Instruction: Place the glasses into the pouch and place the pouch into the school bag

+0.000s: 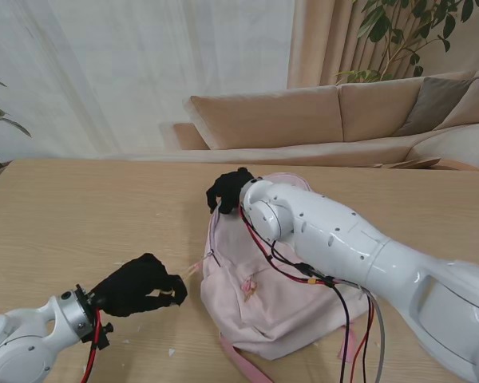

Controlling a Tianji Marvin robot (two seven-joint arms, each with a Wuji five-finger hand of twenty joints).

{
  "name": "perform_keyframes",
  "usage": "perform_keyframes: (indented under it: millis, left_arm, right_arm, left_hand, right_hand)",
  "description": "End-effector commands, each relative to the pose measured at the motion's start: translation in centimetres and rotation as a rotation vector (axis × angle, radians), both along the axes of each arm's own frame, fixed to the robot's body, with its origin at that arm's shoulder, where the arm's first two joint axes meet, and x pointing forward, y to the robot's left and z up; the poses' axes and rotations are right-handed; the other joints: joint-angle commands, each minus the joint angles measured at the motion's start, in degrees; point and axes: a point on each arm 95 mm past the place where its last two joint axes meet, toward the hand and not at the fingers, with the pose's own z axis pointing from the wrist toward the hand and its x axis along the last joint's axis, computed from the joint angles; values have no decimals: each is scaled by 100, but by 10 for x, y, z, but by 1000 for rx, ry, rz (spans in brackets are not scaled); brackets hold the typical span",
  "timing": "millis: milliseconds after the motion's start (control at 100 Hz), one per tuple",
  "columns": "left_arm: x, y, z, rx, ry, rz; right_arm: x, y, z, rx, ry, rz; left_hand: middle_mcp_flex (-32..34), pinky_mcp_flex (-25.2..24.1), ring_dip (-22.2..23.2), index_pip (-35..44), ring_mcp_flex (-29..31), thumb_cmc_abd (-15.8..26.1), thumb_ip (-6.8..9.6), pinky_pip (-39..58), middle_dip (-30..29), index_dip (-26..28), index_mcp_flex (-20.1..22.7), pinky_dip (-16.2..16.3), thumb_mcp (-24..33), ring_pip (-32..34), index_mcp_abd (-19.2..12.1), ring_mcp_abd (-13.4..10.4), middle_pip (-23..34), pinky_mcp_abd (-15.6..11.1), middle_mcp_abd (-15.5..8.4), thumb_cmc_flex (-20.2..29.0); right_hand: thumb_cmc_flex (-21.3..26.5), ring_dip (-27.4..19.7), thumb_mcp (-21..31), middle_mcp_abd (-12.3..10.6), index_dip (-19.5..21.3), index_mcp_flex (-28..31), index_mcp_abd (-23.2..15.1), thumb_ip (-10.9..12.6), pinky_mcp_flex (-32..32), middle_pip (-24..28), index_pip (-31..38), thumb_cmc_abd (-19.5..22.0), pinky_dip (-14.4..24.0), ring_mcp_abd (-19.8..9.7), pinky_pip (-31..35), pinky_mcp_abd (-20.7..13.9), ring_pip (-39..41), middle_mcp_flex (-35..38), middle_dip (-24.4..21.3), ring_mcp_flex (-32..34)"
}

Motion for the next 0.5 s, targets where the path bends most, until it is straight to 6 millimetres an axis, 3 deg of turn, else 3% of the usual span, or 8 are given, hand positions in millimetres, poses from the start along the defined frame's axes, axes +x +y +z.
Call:
perform_keyframes:
  millis: [0,490]
  left_arm:
    - [-7,-3,-2,6,16,-20]
    - [-8,-7,-13,22,55,-35]
  right_arm:
    - [6,-5,1,10,5,-43]
    - [32,-28,4,68,38,-264]
  left_hand:
    - [164,-3,119,615,96,495,83,155,71,477,450,85,300,87,-234,-75,202,69,-148,39]
    - [177,35,149,654,127,505,81,172,82,529,452,79,327,125,-243,-77,257,80,-142,25]
  right_hand:
    - [50,114,120,25,316,284,541,104,47,139,349,219,60,-5,167,96,110,200,117,152]
    - [257,186,37,143,355,232,934,20,131,345,438,369,101,47,443,77,281,114,222,157]
